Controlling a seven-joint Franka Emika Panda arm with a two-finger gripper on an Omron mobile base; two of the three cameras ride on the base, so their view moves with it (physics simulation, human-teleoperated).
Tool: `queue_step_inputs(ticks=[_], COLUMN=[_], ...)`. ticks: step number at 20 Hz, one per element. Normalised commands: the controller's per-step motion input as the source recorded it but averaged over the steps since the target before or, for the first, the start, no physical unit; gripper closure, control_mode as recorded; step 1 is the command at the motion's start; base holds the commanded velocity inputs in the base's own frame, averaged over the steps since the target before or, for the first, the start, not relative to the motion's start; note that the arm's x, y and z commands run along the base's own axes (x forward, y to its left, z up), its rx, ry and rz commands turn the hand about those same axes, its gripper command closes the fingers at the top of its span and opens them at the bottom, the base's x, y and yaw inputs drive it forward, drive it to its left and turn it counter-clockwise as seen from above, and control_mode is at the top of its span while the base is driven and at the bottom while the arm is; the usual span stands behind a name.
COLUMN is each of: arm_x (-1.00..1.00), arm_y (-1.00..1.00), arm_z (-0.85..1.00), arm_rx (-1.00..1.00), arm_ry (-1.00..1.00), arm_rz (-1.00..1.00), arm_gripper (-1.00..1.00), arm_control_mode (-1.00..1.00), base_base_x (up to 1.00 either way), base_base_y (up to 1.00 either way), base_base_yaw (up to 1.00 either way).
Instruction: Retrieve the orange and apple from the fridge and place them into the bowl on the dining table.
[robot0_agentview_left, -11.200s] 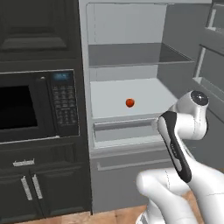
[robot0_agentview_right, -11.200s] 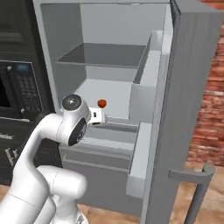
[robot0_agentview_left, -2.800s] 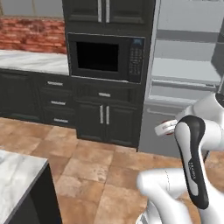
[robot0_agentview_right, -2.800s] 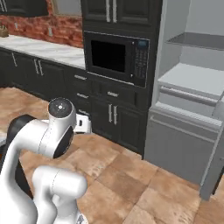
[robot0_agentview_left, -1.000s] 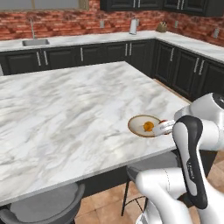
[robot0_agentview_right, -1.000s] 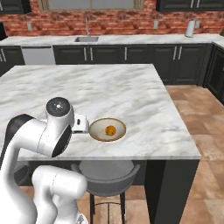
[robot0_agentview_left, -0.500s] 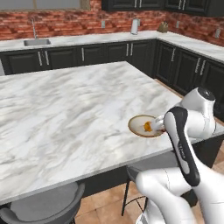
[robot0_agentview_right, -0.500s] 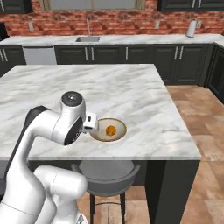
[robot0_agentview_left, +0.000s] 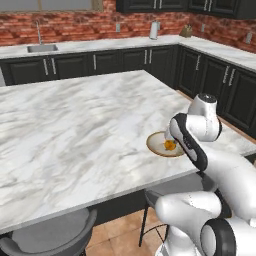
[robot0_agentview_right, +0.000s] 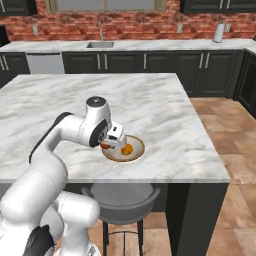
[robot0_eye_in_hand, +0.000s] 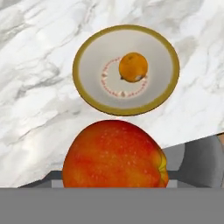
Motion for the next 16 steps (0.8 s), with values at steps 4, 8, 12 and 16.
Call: queue_step_inputs(ticks=[4,8,12,16], arm_x=[0.76,0.64,0.58,0.58], arm_y=[-0.01,-0.02,-0.06,-0.1], arm_z=[-0.58,-0.5,-0.35,-0.29], arm_rx=[-0.09,-0.03,0.0,0.0], arm_ry=[0.06,0.11,0.19,0.23], arm_rz=[-0.14,-0.08,-0.04,-0.01], arm_gripper=[1.0,1.0,1.0,1.0], arm_control_mode=[-1.0,-1.0,-1.0,-1.0], base_base_x=[0.0,0.0,0.0,0.0], base_base_y=[0.0,0.0,0.0,0.0], base_base_yaw=[0.0,0.0,0.0,0.0])
